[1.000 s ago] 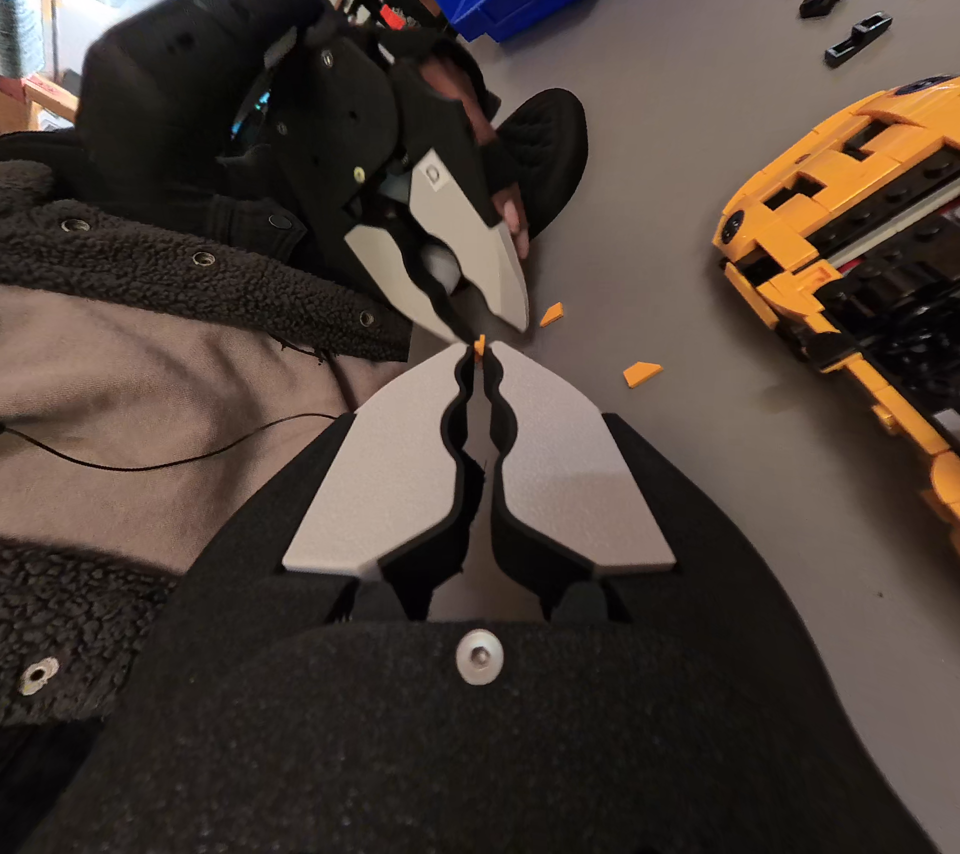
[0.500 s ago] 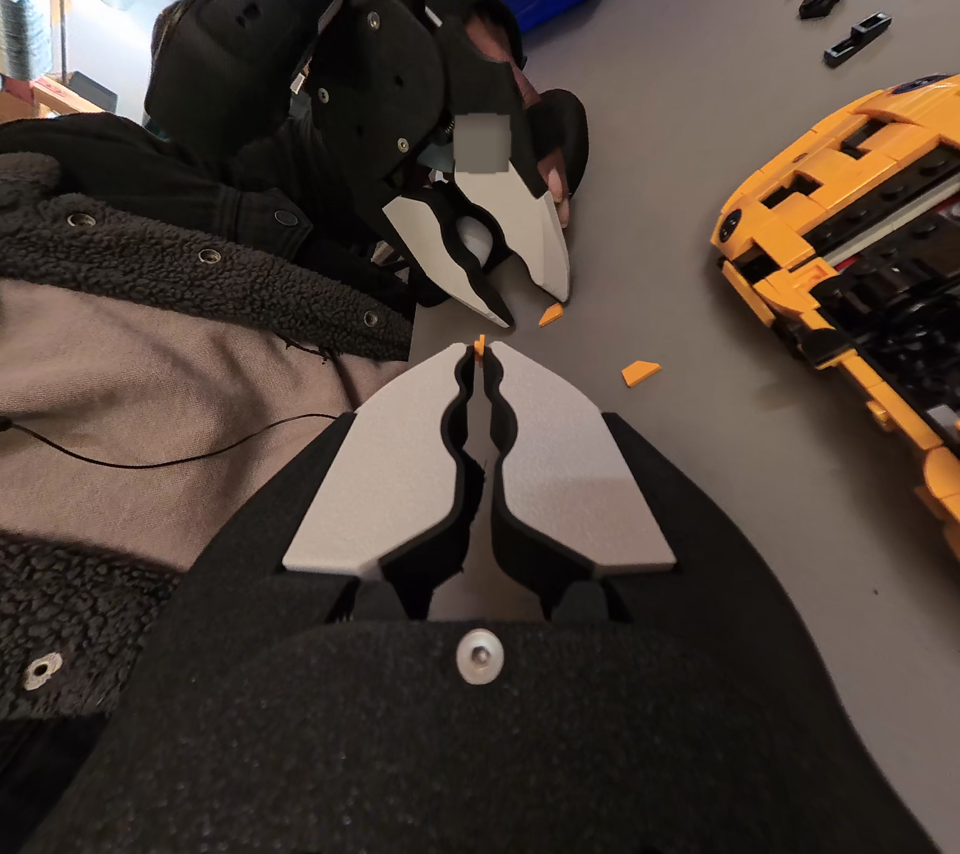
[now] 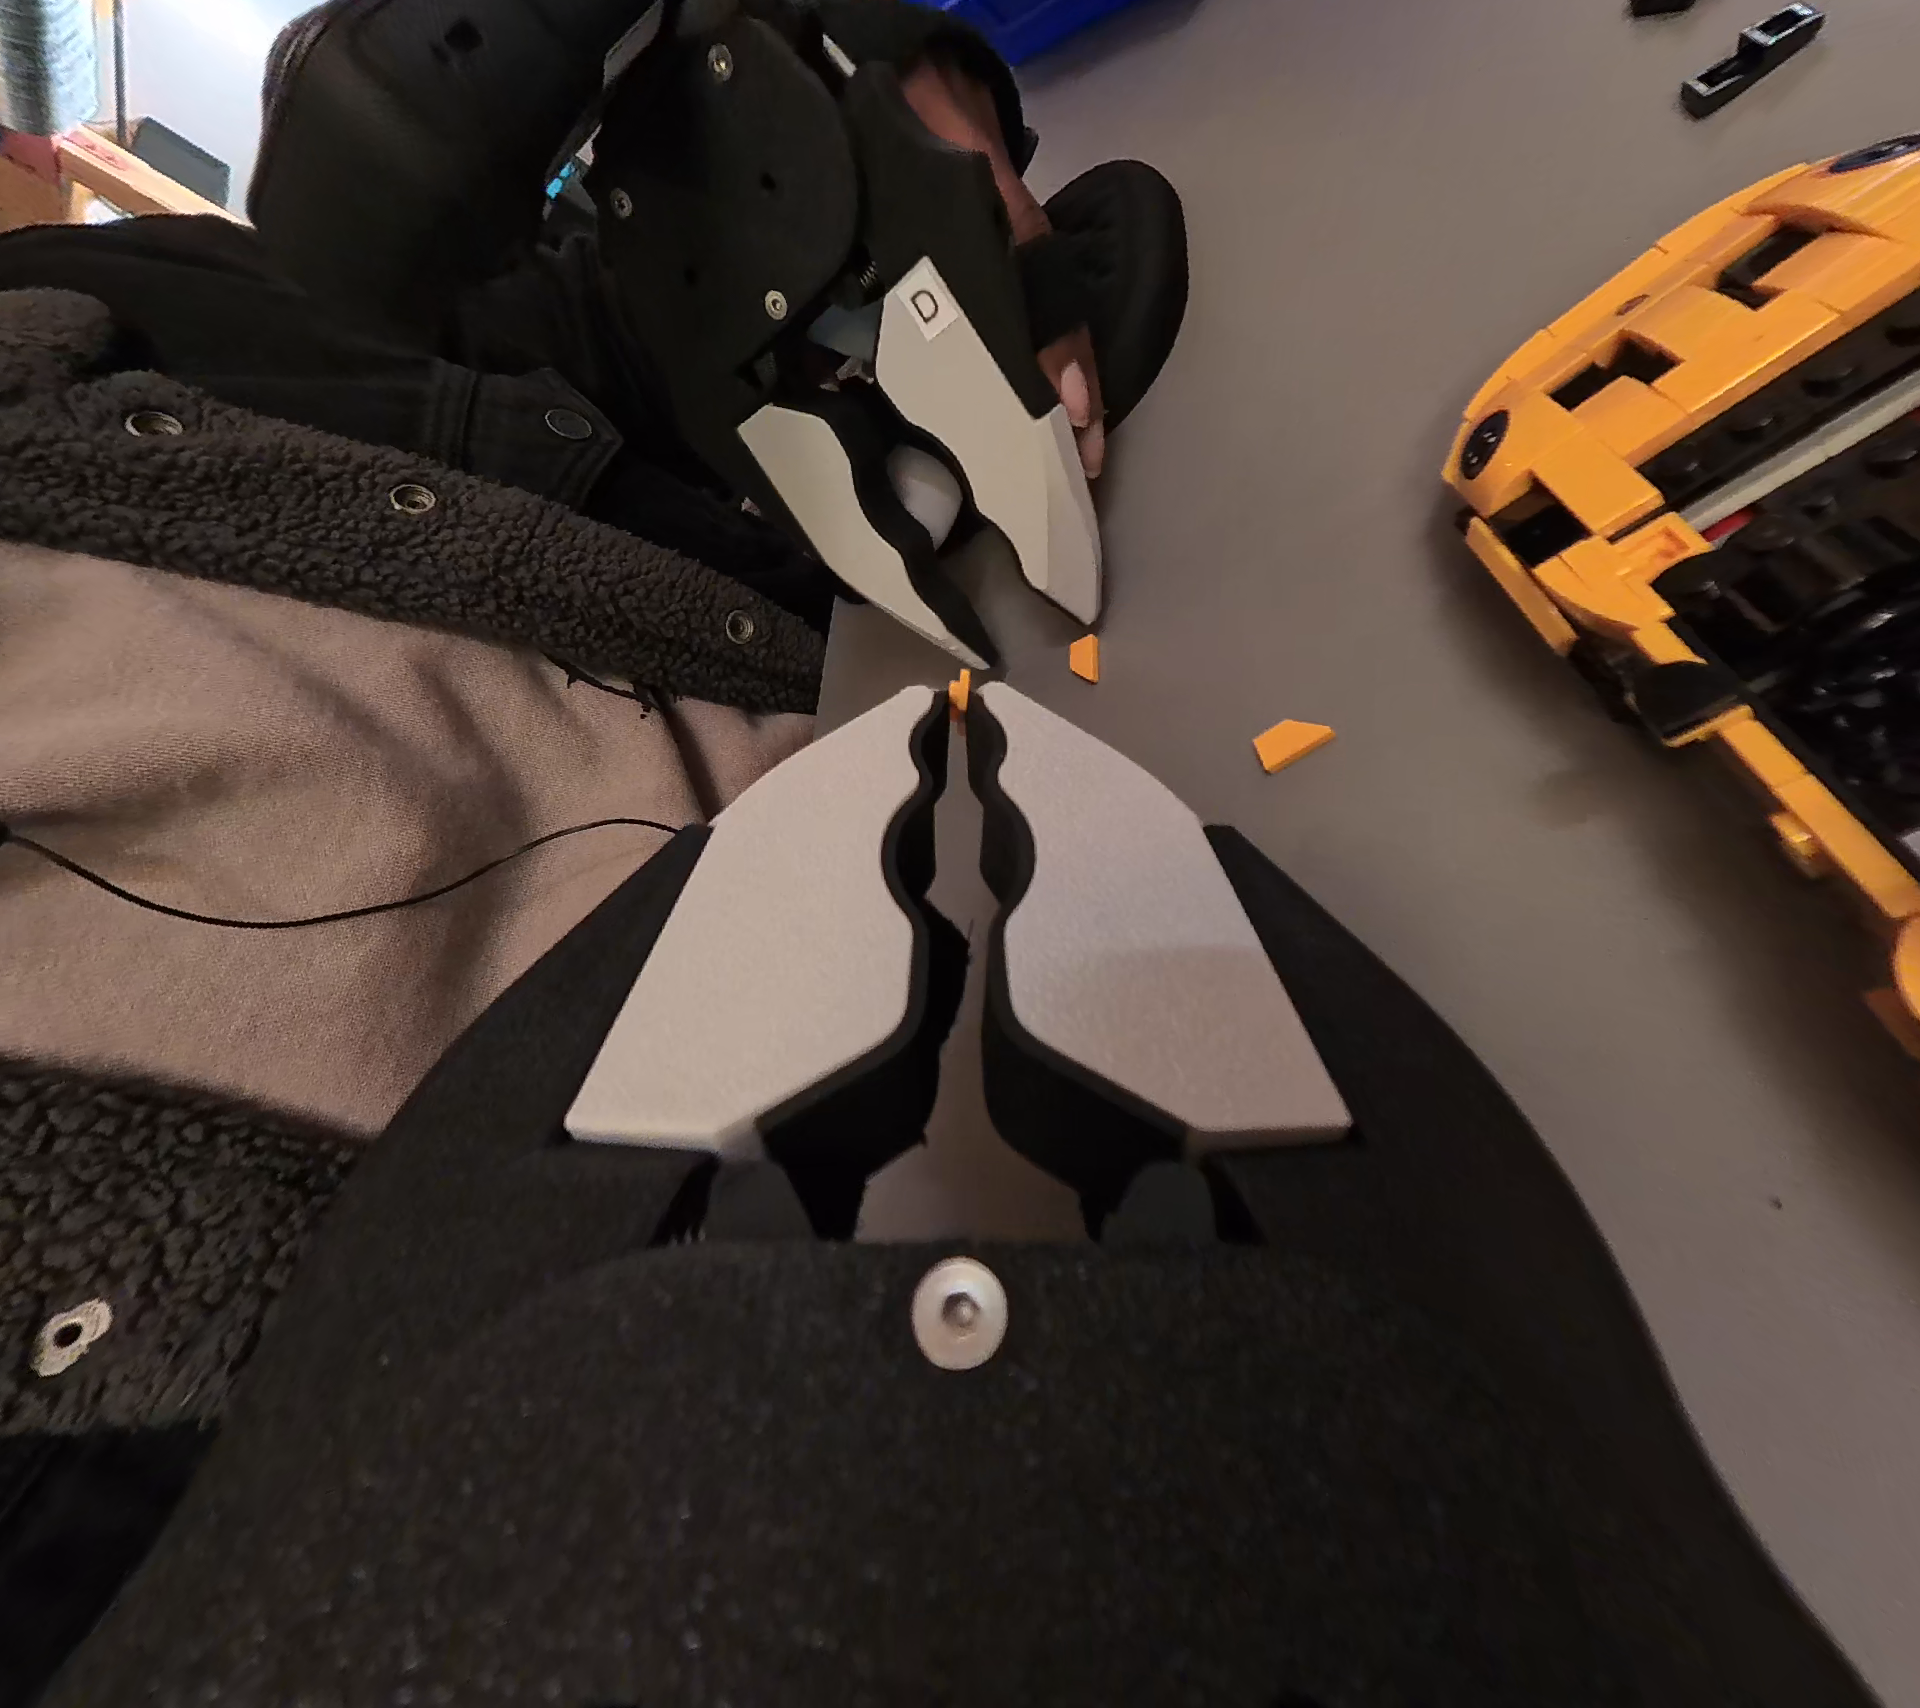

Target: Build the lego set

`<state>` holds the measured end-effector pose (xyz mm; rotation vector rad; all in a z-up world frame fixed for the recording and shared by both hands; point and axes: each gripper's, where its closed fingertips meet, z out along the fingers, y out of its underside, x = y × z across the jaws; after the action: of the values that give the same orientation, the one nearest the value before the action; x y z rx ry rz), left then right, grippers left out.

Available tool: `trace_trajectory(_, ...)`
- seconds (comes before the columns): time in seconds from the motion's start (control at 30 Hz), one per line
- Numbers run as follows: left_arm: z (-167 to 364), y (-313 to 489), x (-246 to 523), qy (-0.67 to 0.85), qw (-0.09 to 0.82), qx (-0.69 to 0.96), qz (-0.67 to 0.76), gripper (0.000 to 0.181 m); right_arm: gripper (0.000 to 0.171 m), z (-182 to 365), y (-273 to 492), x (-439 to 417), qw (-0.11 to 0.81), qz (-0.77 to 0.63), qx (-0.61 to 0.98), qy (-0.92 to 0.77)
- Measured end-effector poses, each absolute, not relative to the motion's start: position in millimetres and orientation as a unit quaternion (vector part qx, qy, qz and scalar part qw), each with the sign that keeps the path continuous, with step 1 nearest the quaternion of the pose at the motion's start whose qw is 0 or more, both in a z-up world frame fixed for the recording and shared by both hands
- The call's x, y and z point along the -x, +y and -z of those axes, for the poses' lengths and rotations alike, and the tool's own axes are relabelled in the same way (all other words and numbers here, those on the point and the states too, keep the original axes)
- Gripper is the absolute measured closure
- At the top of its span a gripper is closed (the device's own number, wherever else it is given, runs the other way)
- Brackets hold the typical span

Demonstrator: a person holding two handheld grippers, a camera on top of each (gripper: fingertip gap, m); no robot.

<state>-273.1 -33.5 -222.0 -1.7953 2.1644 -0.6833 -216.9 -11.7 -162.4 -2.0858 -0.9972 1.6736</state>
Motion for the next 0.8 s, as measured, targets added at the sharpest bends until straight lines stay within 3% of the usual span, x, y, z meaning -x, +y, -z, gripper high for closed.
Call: trace_trajectory(0.8,228.3,-25.5,262.8,0.747,0.158,0.604,0.23,0.161,0.168,162.3,-12.6,216.2,0.143,-0.582,0.72,-0.348)
